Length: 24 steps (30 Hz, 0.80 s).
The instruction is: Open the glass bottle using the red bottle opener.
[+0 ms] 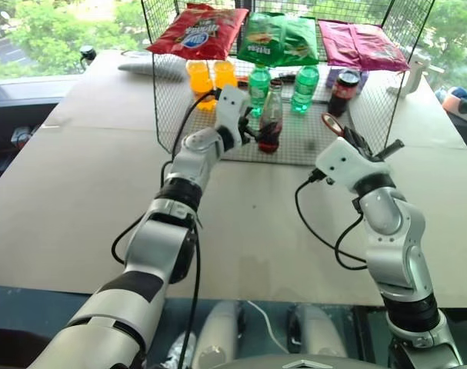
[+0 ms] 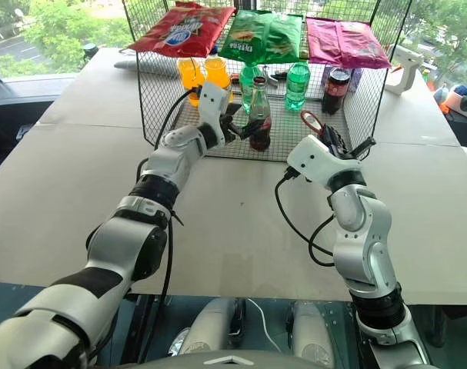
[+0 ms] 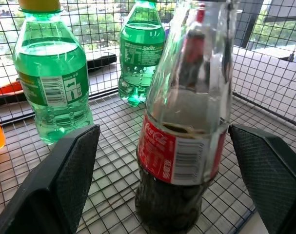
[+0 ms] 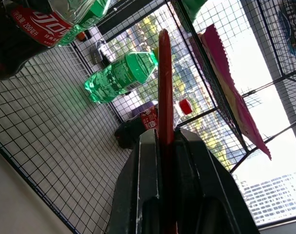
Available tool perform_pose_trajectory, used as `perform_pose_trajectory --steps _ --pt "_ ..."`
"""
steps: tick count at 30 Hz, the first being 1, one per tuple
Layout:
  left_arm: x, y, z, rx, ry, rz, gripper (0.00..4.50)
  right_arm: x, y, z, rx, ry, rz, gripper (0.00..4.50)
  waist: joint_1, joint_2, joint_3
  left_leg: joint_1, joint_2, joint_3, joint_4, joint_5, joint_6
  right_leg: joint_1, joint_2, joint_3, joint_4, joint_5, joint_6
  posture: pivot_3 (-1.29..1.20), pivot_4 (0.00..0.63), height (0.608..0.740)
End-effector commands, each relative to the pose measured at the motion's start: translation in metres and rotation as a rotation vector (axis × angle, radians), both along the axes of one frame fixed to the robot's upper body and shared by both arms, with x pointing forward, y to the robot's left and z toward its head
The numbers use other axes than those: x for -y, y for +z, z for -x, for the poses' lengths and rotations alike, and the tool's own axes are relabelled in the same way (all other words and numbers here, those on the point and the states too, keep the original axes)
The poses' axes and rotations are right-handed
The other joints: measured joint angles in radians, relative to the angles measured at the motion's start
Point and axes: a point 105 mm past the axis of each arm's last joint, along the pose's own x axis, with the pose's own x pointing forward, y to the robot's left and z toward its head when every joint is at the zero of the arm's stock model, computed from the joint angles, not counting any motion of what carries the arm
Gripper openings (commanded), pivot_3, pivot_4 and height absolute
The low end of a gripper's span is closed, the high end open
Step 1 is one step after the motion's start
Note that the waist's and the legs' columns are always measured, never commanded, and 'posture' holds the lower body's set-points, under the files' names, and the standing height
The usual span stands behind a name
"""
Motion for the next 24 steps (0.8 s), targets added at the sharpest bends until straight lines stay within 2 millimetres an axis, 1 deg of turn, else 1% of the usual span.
perform_pose_trajectory --steps 1,5,6,7,9,10,17,21,24 --pt "0.01 0.011 -0.002 0.035 -0.028 0.003 4.39 0.003 0.016 0.008 0.067 -0.012 0.001 0.0 0.0 0.0 0.0 0.0 0.0 0.0 0.0 0.0 0.0 0.0 0.0 0.0 0.0 0.0 0.0 0.0 0.15 0.74" --pt "0.017 0.009 -0.003 0.019 -0.033 0.002 4.39 0.003 0.016 0.01 0.07 -0.018 0.003 0.0 0.0 0.0 0.0 0.0 0.0 0.0 0.0 0.0 0.0 0.0 0.0 0.0 0.0 0.0 0.0 0.0 0.15 0.74" --pt "0.017 0.009 -0.004 0.015 -0.033 0.006 3.86 0.003 0.016 0.01 0.07 -0.02 0.003 0.0 0.0 0.0 0.0 0.0 0.0 0.0 0.0 0.0 0.0 0.0 0.0 0.0 0.0 0.0 0.0 0.0 0.15 0.74" --pt "0.018 0.008 -0.004 0.015 -0.035 0.005 3.59 0.004 0.016 0.011 0.07 -0.022 0.004 0.0 0.0 0.0 0.0 0.0 0.0 0.0 0.0 0.0 0.0 0.0 0.0 0.0 0.0 0.0 0.0 0.0 0.15 0.74" --pt "0.019 0.007 -0.004 0.017 -0.036 0.001 2.69 0.004 0.015 0.011 0.07 -0.026 0.005 0.0 0.0 0.0 0.0 0.0 0.0 0.0 0.0 0.0 0.0 0.0 0.0 0.0 0.0 0.0 -0.001 0.0 0.15 0.74" --pt "0.019 0.007 -0.004 0.018 -0.036 -0.001 2.49 0.004 0.015 0.012 0.069 -0.028 0.007 0.0 0.0 0.0 0.0 0.0 0.0 0.0 0.0 0.0 0.0 0.0 0.0 0.0 0.0 0.001 -0.001 0.0 0.15 0.74" --pt "0.016 0.009 -0.003 0.041 -0.046 0.022 2.5 0.006 0.014 0.013 0.066 -0.037 0.007 0.0 0.0 0.0 0.0 0.0 0.0 -0.001 0.001 0.0 0.0 0.0 0.0 0.0 0.0 0.001 -0.001 0.0 0.15 0.74" --pt "0.016 0.028 0.01 0.106 -0.174 0.089 2.5 0.006 0.019 0.014 0.084 -0.028 -0.013 0.0 -0.002 0.0 0.0 0.0 0.0 0.0 0.001 0.0 0.0 0.0 0.0 0.0 0.0 0.001 -0.002 0.0 0.15 0.74" --pt "0.019 0.037 0.025 0.128 -0.296 0.109 2.5 0.004 0.026 0.014 0.107 -0.009 -0.036 0.0 -0.003 0.0 0.0 -0.003 0.0 -0.001 0.001 0.002 -0.003 -0.001 0.0 -0.001 0.0 0.001 -0.002 0.0 0.15 0.74"
